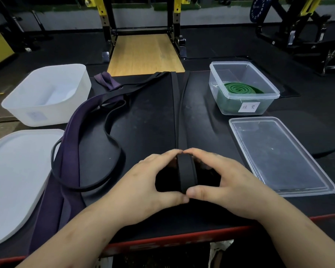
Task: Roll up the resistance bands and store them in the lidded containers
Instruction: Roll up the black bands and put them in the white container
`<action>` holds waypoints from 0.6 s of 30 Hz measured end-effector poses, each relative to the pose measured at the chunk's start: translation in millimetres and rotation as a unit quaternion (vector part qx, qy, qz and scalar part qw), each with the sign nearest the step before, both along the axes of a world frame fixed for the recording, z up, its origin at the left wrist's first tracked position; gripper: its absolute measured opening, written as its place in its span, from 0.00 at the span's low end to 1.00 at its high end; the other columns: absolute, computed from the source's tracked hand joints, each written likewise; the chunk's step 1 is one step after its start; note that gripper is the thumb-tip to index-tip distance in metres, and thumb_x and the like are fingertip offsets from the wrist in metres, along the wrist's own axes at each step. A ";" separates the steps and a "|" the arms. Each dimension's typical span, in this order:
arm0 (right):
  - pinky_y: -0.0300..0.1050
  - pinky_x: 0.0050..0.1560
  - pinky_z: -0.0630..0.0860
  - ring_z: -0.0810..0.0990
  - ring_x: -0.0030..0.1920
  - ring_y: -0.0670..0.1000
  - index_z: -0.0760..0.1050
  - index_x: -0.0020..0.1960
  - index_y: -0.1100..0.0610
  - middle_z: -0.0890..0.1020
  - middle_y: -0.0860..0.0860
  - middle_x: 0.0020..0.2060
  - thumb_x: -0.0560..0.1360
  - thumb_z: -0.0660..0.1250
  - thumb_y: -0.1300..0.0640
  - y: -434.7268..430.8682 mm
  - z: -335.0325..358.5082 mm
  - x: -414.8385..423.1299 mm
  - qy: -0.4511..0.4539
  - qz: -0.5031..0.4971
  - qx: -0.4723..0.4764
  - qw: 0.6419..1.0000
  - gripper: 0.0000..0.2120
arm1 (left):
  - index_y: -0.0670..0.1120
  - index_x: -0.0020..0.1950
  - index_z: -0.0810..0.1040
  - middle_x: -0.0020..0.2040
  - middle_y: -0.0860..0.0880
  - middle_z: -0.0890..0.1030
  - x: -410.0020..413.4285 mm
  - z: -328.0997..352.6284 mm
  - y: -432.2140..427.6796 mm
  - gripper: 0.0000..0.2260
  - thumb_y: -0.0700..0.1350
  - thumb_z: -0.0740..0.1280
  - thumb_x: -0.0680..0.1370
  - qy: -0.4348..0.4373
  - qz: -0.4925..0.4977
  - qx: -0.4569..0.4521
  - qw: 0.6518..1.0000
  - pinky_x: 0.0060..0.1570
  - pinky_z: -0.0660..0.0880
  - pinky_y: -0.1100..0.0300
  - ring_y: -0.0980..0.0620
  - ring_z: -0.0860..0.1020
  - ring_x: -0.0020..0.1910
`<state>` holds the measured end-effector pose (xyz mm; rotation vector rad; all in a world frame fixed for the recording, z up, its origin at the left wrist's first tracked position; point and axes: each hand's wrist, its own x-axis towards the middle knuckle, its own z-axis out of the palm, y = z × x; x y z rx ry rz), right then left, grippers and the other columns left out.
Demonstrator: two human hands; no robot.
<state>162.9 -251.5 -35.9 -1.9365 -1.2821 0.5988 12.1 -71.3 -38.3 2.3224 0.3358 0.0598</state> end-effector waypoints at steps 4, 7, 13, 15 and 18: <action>0.41 0.64 0.75 0.78 0.65 0.40 0.72 0.68 0.31 0.80 0.37 0.62 0.73 0.77 0.44 -7.3 1.0 -1.5 0.017 0.021 -0.003 1.000 0.27 | 0.72 0.68 0.70 0.62 0.65 0.74 -2.7 -2.9 -7.0 0.30 0.64 0.76 0.67 -0.024 -0.024 0.011 0.999 0.67 0.70 0.55 0.60 0.70 0.68; 0.29 0.67 0.67 0.69 0.70 0.31 0.63 0.70 0.23 0.72 0.26 0.66 0.66 0.78 0.34 -13.3 -3.2 -1.8 -0.007 0.006 -0.014 1.000 0.38 | 0.67 0.72 0.69 0.65 0.67 0.70 -0.6 -7.1 -5.5 0.34 0.68 0.72 0.67 -0.020 -0.018 0.021 0.999 0.70 0.68 0.57 0.59 0.68 0.71; 0.37 0.70 0.67 0.68 0.70 0.31 0.61 0.73 0.24 0.75 0.30 0.66 0.68 0.72 0.31 -9.3 -5.0 -0.5 -0.016 -0.018 -0.026 0.999 0.36 | 0.78 0.74 0.52 0.66 0.71 0.67 -6.1 -7.4 -5.2 0.42 0.68 0.74 0.67 -0.007 0.005 0.003 1.000 0.70 0.65 0.61 0.67 0.62 0.72; 0.34 0.69 0.66 0.68 0.69 0.30 0.61 0.72 0.23 0.74 0.29 0.65 0.69 0.72 0.32 -8.3 -4.1 0.0 -0.013 -0.016 -0.026 0.999 0.35 | 0.78 0.73 0.53 0.66 0.71 0.66 -5.3 -5.0 -7.1 0.41 0.67 0.75 0.68 -0.011 0.009 0.015 1.000 0.71 0.65 0.61 0.68 0.62 0.72; 0.29 0.66 0.65 0.66 0.70 0.29 0.58 0.70 0.20 0.71 0.26 0.66 0.66 0.76 0.33 -10.8 -2.4 -0.2 -0.019 -0.010 -0.041 0.999 0.40 | 0.75 0.75 0.54 0.68 0.71 0.64 -0.9 -5.7 -9.2 0.40 0.67 0.73 0.69 -0.016 0.006 0.028 0.999 0.74 0.64 0.59 0.67 0.61 0.73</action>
